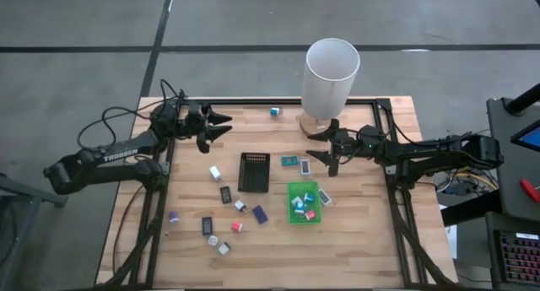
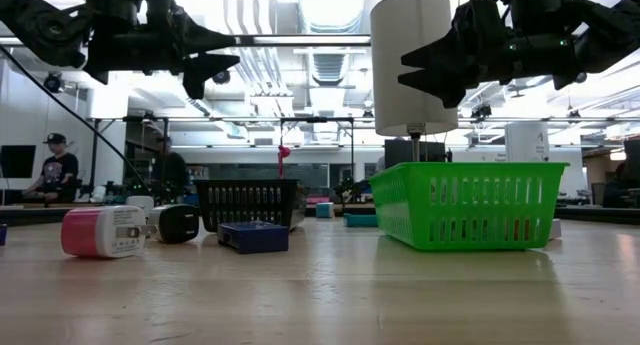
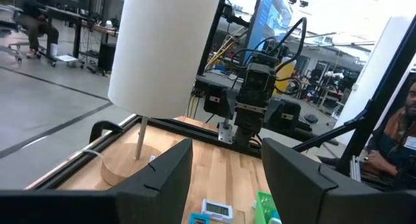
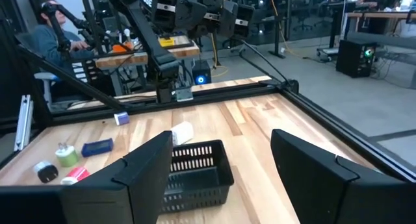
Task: Pick & Place Office items
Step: Adjust the white lamp
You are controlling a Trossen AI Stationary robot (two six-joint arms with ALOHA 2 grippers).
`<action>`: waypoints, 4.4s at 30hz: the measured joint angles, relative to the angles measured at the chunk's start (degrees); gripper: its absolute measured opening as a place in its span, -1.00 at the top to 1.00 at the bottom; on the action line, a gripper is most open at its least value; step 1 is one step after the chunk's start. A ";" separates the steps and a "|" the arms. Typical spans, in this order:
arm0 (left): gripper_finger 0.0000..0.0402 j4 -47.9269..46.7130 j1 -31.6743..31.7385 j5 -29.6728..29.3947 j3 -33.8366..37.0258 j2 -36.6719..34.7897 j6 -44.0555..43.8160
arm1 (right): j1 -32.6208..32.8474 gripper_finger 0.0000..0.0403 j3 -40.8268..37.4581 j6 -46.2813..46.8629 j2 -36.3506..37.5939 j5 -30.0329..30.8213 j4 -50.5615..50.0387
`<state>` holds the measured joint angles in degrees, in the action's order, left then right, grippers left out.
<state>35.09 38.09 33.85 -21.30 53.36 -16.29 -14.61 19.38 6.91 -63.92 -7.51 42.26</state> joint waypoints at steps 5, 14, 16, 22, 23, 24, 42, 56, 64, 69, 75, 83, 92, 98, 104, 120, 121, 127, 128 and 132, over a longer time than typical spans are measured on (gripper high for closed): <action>0.05 -0.02 0.00 0.00 0.00 0.00 -0.20 | 0.00 -0.28 0.00 3.13 0.00 0.03 0.04; 0.05 -0.02 0.00 -0.02 0.00 0.00 -0.20 | 0.13 -0.23 0.00 11.83 0.00 0.94 -0.61; 0.05 -0.02 0.04 -0.02 0.00 0.00 -0.20 | 0.13 -0.21 0.00 12.18 0.00 3.70 -2.13; 0.05 -0.02 0.04 -0.02 0.02 0.00 -0.20 | 0.11 -0.14 -0.02 14.63 0.00 22.39 -14.03; 0.05 -0.02 0.04 -0.02 0.02 0.00 -0.20 | 0.11 -0.13 -0.02 16.40 0.00 24.74 -15.77; 0.05 -0.02 0.04 -0.02 0.04 0.00 -0.20 | 0.09 -0.12 -0.03 18.14 0.00 26.07 -16.97; 0.05 -0.02 0.02 -0.02 0.04 0.00 -0.20 | 0.75 -0.11 -1.74 11.27 -2.23 30.68 -26.86; 0.05 -0.08 0.00 -0.02 0.04 -0.01 -0.20 | 8.10 -0.11 -12.50 5.96 -27.86 52.58 25.32; 0.05 -0.09 0.00 -0.04 0.04 0.00 -0.20 | 8.35 -0.11 -3.32 -5.36 -38.24 64.94 27.82; 0.05 -0.14 0.00 -0.04 0.04 0.00 -0.20 | 7.92 -0.11 0.80 -2.26 -42.51 71.86 27.64; 0.05 -0.28 0.00 -0.04 0.04 0.00 -0.20 | 4.75 -0.11 4.06 1.01 -46.37 70.50 26.83; 0.05 -0.39 0.00 -0.04 0.04 0.00 -0.20 | 0.97 -0.09 7.46 6.21 -48.58 67.47 26.99; 0.05 -0.42 0.04 -0.04 0.04 0.00 -0.20 | -2.64 0.03 9.69 6.21 -47.84 64.83 26.99; 0.05 -0.44 0.04 -0.04 0.04 0.00 -0.20 | -5.12 0.09 11.27 10.51 -47.92 62.39 22.35; 0.05 -0.44 0.02 -0.02 0.04 0.00 -0.20 | -6.72 0.14 12.46 17.19 -48.00 60.78 13.41; 0.05 -0.44 0.02 -0.03 0.04 0.00 -0.20 | -8.96 0.54 12.76 19.25 -48.06 55.43 11.94; 0.05 -0.44 0.02 -0.03 0.04 -0.02 -0.20 | -8.98 0.58 12.76 19.26 -48.06 55.43 11.77; 0.05 -0.44 -0.02 -0.04 0.04 0.00 -0.20 | -9.11 0.78 12.72 19.40 -48.06 55.80 11.43; 0.05 -0.44 -0.02 -0.02 0.04 -0.02 -0.20 | -9.11 0.80 12.70 19.35 -48.06 55.82 11.43; 0.05 -0.44 -0.02 -0.03 0.04 -0.02 -0.20 | -9.19 0.80 12.70 19.39 -48.06 55.82 11.45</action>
<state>34.65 38.06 33.81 -21.26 53.34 -16.49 -23.80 32.08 26.31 -111.98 48.31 53.71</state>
